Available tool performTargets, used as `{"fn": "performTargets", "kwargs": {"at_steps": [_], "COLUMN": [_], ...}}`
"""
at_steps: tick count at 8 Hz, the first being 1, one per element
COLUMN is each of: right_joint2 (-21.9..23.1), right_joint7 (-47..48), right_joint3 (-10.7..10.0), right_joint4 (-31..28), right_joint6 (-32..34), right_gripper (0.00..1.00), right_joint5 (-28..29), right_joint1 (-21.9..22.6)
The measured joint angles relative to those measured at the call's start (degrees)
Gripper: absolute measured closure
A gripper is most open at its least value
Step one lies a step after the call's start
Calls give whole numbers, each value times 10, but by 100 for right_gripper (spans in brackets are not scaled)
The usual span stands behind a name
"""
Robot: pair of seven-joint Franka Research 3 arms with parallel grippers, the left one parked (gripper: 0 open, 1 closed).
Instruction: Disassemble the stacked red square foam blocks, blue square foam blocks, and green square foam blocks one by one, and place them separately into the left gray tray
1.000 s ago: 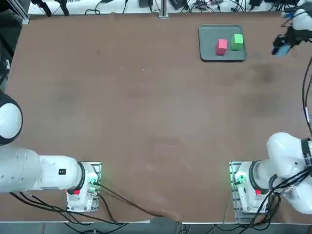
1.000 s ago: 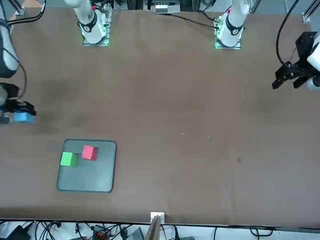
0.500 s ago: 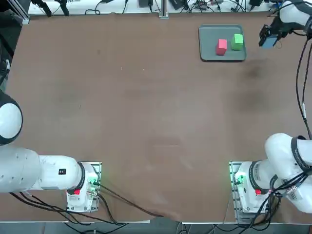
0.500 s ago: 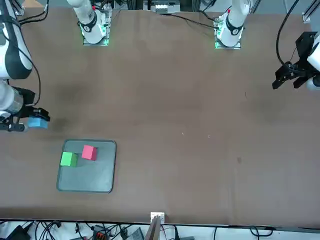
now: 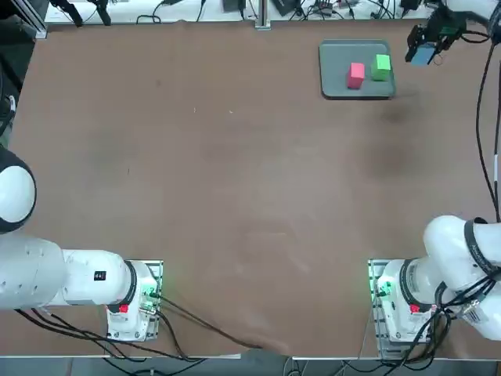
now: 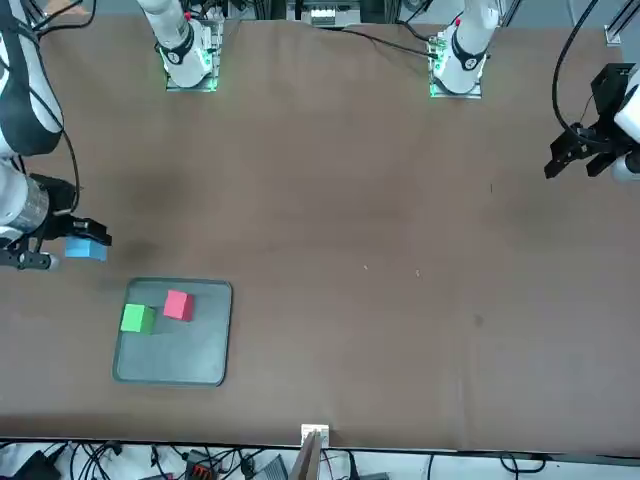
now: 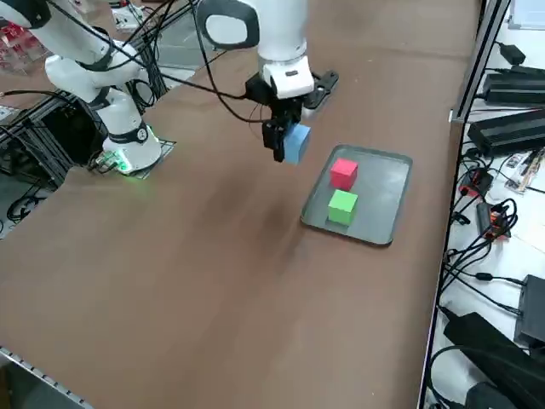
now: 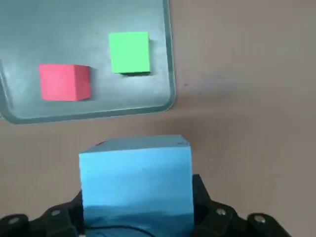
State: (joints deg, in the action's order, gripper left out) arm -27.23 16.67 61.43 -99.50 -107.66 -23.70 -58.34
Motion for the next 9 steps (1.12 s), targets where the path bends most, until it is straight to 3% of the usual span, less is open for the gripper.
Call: {"fn": "performTargets", "kwargs": {"at_steps": [5, 9], "right_joint2": [-1, -29], "right_joint7": [58, 206], "right_joint3": [0, -8], "right_joint4": [23, 56], "right_joint6": [20, 19], "right_gripper": [20, 20], "right_joint5": [9, 10], "right_joint1": [26, 125]}}
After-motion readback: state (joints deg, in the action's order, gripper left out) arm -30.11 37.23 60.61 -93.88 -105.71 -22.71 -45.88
